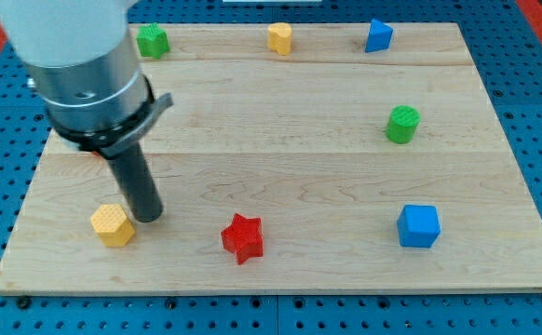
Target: Place the yellow hexagon below the red circle
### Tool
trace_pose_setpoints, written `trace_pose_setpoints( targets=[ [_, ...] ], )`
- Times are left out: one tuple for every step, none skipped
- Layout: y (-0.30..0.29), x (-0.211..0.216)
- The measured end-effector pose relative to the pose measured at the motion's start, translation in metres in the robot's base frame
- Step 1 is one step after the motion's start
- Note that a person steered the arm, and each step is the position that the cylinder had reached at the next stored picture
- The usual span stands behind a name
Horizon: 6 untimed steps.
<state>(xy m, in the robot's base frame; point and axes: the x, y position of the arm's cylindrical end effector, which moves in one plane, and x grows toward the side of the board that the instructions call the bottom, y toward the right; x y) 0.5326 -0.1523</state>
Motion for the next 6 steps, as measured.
trace_pose_setpoints(
  targets=[
    [-0.008,0.000],
    [0.011,0.000],
    [0.035,0.013],
    [-0.025,0.023],
    [-0.036,0.017],
    [-0.036,0.016]
  ],
)
